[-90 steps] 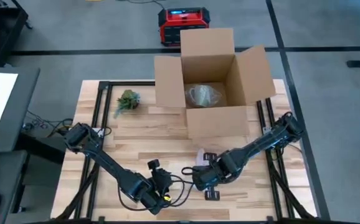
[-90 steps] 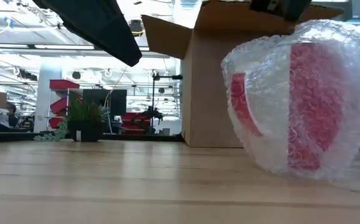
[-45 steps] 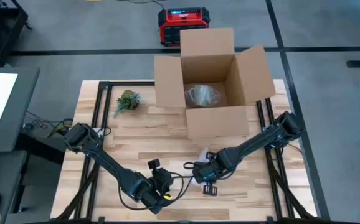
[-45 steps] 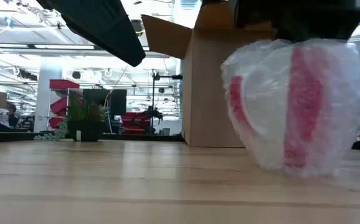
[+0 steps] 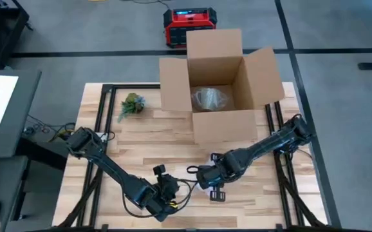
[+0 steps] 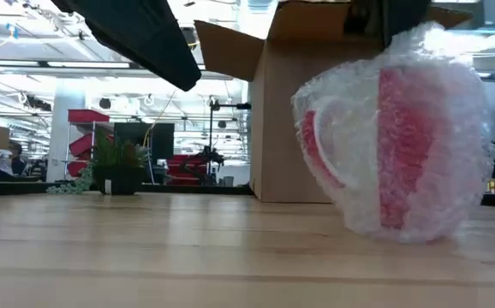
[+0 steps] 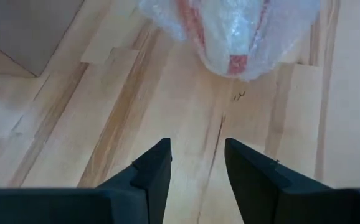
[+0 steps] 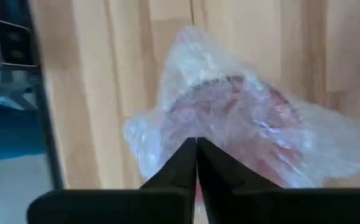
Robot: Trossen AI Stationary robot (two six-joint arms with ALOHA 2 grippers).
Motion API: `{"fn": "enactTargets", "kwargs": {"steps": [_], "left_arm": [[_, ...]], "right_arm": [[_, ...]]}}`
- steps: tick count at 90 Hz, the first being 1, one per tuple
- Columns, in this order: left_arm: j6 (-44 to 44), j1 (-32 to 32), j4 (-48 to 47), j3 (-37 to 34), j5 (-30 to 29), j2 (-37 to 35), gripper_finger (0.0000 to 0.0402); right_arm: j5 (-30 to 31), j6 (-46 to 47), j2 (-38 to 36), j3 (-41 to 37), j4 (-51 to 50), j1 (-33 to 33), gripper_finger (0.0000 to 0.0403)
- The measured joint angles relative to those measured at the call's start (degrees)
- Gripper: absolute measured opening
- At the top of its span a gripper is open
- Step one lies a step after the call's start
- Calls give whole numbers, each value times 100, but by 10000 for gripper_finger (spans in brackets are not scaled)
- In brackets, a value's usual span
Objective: Wrap mug
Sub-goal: Wrap the red mug with the transparent bubble wrap, then put the wrapped red mug into the brown cardboard box
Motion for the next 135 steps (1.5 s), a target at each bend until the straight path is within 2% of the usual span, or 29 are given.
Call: {"fn": "enactTargets", "kwargs": {"steps": [11,32,38,49,59,66,75,89,99,115,135], "left_arm": [[0,0,-2,0,0,0,132],[44,0,-4,0,0,0,132],[44,0,-2,0,2,0,132],[44,0,49,0,2,0,132],[44,0,116,0,2,0,132],[44,0,107,0,3,0,132],[44,17,105,0,1,0,132],[48,20,105,-1,7,0,132],[63,20,105,-1,7,0,132],[66,20,96,-2,17,0,132],[68,-7,55,-2,66,0,132]], "right_arm": [[-56,-157,-2,355,-266,143,53],[-69,-976,34,384,53,799,171],[342,-1386,42,312,205,1021,204],[1713,-1367,42,20,111,1239,248],[1717,-1103,42,-350,295,1146,259],[1633,-1123,156,-615,681,1035,259],[1679,-1177,403,-731,616,925,253],[1667,-1179,860,-742,680,624,217],[1508,-1179,1134,-734,674,497,165],[1379,-1197,1198,-697,602,466,34],[1236,-1034,670,-135,185,828,32]]}}
